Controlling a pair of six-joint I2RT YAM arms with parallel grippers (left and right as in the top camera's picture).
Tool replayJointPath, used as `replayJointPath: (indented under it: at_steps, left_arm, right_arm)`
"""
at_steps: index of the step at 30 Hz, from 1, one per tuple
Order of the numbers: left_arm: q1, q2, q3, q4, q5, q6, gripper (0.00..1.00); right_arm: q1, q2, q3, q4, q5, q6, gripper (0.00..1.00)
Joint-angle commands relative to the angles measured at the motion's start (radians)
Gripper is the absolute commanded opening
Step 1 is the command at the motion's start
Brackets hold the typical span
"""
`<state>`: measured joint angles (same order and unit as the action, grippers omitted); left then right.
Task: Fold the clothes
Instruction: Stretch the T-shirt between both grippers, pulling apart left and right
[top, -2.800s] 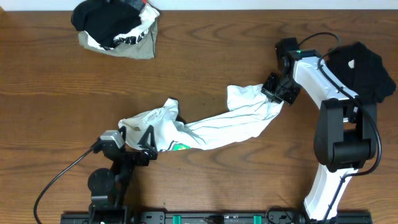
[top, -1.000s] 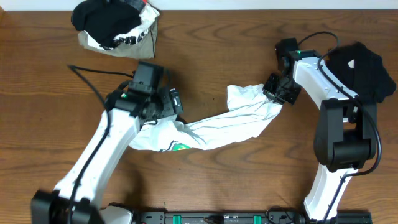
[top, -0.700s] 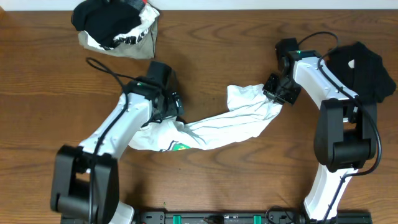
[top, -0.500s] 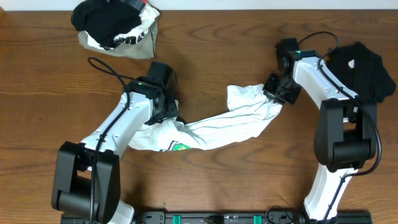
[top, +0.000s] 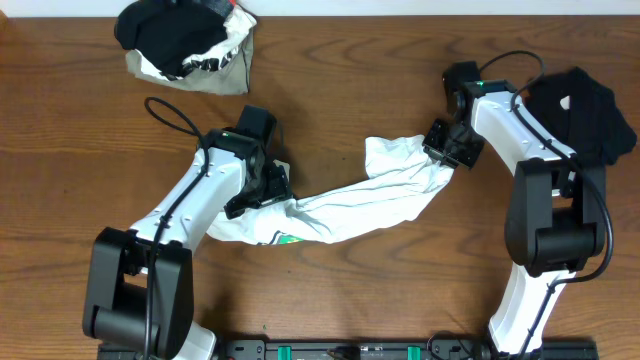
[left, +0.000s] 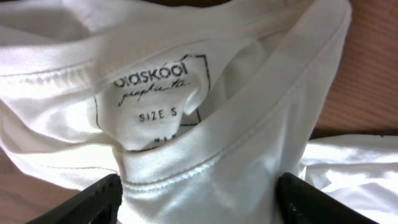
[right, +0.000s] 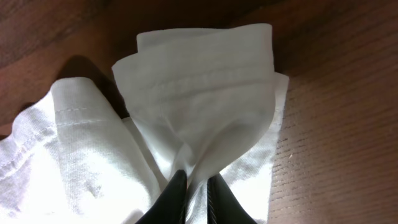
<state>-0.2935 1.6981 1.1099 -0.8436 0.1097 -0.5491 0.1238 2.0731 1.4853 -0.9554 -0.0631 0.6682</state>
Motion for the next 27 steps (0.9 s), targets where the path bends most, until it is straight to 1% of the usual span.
replayJointPath:
  at_steps: [1, 3, 5, 6, 8, 10, 11, 13, 16, 20, 27]
  left_arm:
    - [0.002, -0.003, 0.014, -0.007, 0.011, 0.001, 0.82]
    - [0.002, -0.003, 0.013, -0.005, 0.011, 0.000, 0.81]
    - [0.002, -0.003, 0.013, -0.005, 0.011, -0.003, 0.70]
    - [0.002, -0.003, 0.013, -0.005, 0.011, -0.003, 0.60]
    - [0.002, -0.003, 0.013, -0.005, 0.011, -0.003, 0.36]
    - [0.002, -0.003, 0.013, -0.004, 0.011, -0.002, 0.10]
    - [0.002, -0.003, 0.013, -0.003, 0.010, -0.002, 0.06]
    - [0.002, -0.004, 0.013, 0.004, 0.011, -0.002, 0.06]
    - [0.002, -0.017, 0.021, 0.011, 0.011, -0.002, 0.06]
    - [0.002, -0.073, 0.065, 0.010, 0.011, 0.036, 0.06]
    - [0.002, -0.257, 0.125, -0.038, 0.010, 0.048, 0.06]
  right_arm:
    - [0.008, 0.015, -0.003, 0.002, 0.006, -0.014, 0.11]
    - [0.008, 0.015, -0.003, 0.002, 0.006, -0.014, 0.11]
    - [0.008, 0.015, -0.003, 0.001, 0.006, -0.014, 0.11]
    - [0.008, 0.015, -0.003, 0.000, 0.006, -0.014, 0.11]
    - [0.008, 0.015, -0.003, -0.002, 0.006, -0.014, 0.11]
    - [0.008, 0.015, -0.003, -0.004, 0.006, -0.014, 0.08]
    - [0.008, 0.015, -0.003, -0.005, 0.007, -0.014, 0.07]
    - [0.008, 0.015, -0.003, -0.006, 0.007, -0.014, 0.01]
    - [0.008, 0.005, -0.001, -0.006, 0.006, -0.015, 0.01]
    - [0.006, -0.047, 0.002, -0.005, 0.007, -0.023, 0.01]
    - [-0.009, -0.222, 0.002, -0.034, 0.008, -0.037, 0.01]
